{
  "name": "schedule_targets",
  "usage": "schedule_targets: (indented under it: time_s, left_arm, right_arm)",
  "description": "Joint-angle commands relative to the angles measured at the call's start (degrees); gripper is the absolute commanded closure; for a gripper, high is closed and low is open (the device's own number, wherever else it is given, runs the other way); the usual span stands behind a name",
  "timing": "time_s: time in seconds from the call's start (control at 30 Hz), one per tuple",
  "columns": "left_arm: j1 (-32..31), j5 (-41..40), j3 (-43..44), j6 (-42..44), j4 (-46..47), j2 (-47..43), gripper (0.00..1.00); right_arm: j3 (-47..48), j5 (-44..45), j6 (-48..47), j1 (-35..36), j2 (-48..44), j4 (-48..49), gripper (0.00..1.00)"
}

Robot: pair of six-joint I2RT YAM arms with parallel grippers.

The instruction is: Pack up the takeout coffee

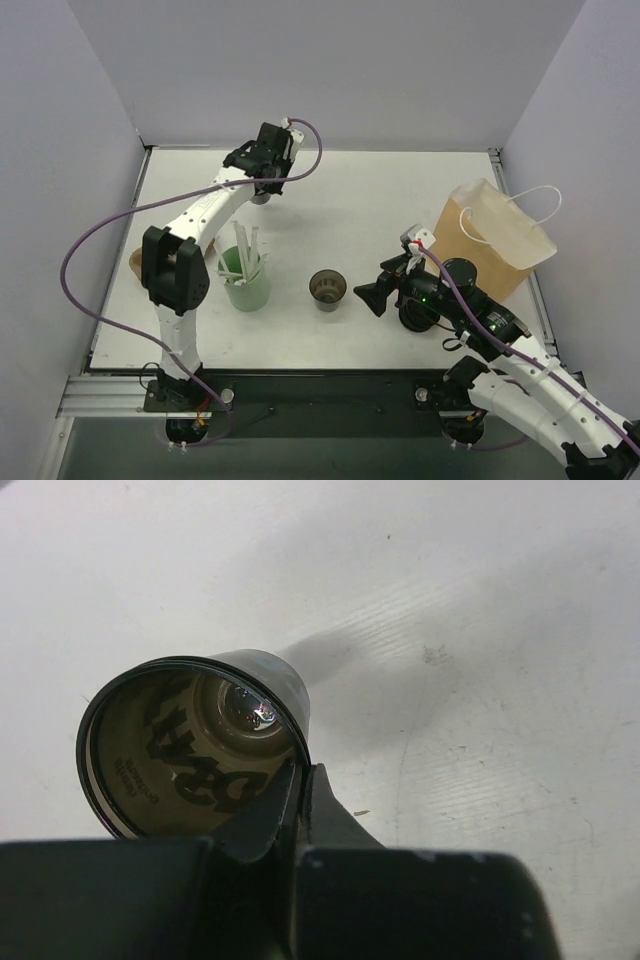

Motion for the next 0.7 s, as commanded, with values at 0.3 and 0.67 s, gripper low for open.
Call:
schedule_targets:
  time_s: [0.3, 0.67]
  left_arm:
    - [3.6, 1.9, 8.2, -0.4, -2.9, 9.3, 1.0]
    - [3.6, 2.0, 9.1, -0.8, -3.2, 10.6, 0.76]
  right_arm:
    - [4.4, 8.5, 4.0, 4.2, 0.1, -4.1, 0.02]
    - [11.8, 17.5, 5.0, 5.9, 2.0, -16.5, 0.03]
